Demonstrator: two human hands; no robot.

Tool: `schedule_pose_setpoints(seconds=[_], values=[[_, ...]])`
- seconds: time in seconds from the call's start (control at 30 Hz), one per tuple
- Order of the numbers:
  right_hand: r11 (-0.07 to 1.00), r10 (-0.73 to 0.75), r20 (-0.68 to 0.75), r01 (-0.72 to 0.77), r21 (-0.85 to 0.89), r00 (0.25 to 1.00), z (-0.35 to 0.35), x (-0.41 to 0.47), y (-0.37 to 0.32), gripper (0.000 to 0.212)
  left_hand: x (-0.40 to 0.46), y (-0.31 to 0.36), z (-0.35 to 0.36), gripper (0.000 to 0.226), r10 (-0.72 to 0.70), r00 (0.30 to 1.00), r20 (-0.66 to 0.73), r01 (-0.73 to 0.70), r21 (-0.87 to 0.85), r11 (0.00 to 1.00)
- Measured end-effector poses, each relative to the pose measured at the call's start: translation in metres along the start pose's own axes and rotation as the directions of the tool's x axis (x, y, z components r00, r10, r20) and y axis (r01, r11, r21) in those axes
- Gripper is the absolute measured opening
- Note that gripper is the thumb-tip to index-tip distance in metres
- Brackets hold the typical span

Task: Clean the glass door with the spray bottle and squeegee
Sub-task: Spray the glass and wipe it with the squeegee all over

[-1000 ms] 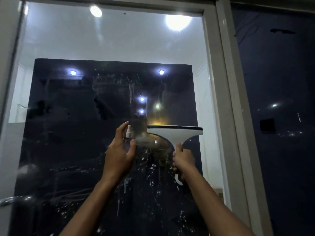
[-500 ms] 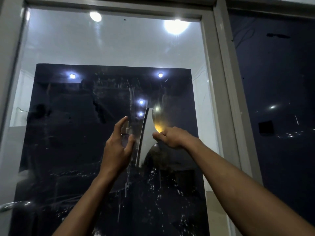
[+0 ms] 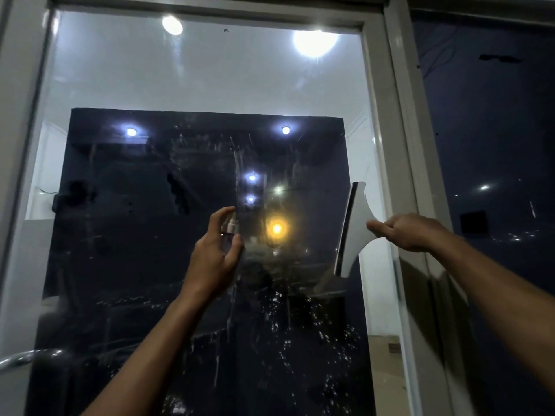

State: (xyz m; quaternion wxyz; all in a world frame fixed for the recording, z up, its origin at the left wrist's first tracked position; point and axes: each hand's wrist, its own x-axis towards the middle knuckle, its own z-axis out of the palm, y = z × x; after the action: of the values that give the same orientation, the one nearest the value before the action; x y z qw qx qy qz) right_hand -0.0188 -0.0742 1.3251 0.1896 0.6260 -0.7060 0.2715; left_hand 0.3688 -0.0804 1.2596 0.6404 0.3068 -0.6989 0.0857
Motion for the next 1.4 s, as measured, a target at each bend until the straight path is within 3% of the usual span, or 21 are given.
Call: schedule_pose_setpoints(seconds=[0.07,0.2,0.43,0.73,1.0,1.13,1.4], values=[[0.999,-0.024,-0.082,0.027,0.036,0.996,0.006,-0.008,-0.003,0.081,0.010,0.007,0.002,0.051,0.019,1.000,0.001,-0.019,0.008,1.000],[0.886,-0.036,-0.076,0.067,0.459,0.996,0.023,-0.020,-0.021,0.069,0.033,0.023,0.004,0.048,0.067,0.997,-0.025,-0.066,0.038,0.997],[0.710,-0.093,-0.060,0.108,0.696,0.994,0.042,-0.025,-0.037,0.070,0.061,0.032,-0.004,0.038,0.125,0.984,-0.127,-0.103,0.164,0.981],[0.590,-0.102,-0.118,0.156,0.792,0.988,0.022,-0.028,-0.057,0.063,0.062,0.029,-0.007,0.045,0.107,0.966,-0.236,-0.076,0.134,0.988],[0.258,0.094,-0.115,0.087,0.962,0.989,-0.026,-0.005,-0.148,0.045,0.064,0.023,-0.019,0.038,0.121,0.968,-0.222,-0.086,0.161,0.983],[0.160,0.181,-0.114,0.085,0.983,0.977,-0.051,0.011,-0.183,0.047,0.062,0.017,-0.025,0.045,0.105,0.970,-0.221,-0.072,0.153,0.986],[0.122,0.151,-0.084,0.066,0.990,0.985,-0.055,0.016,-0.218,0.041,0.063,0.008,-0.042,0.038,0.120,0.960,-0.252,-0.076,0.176,0.981]])
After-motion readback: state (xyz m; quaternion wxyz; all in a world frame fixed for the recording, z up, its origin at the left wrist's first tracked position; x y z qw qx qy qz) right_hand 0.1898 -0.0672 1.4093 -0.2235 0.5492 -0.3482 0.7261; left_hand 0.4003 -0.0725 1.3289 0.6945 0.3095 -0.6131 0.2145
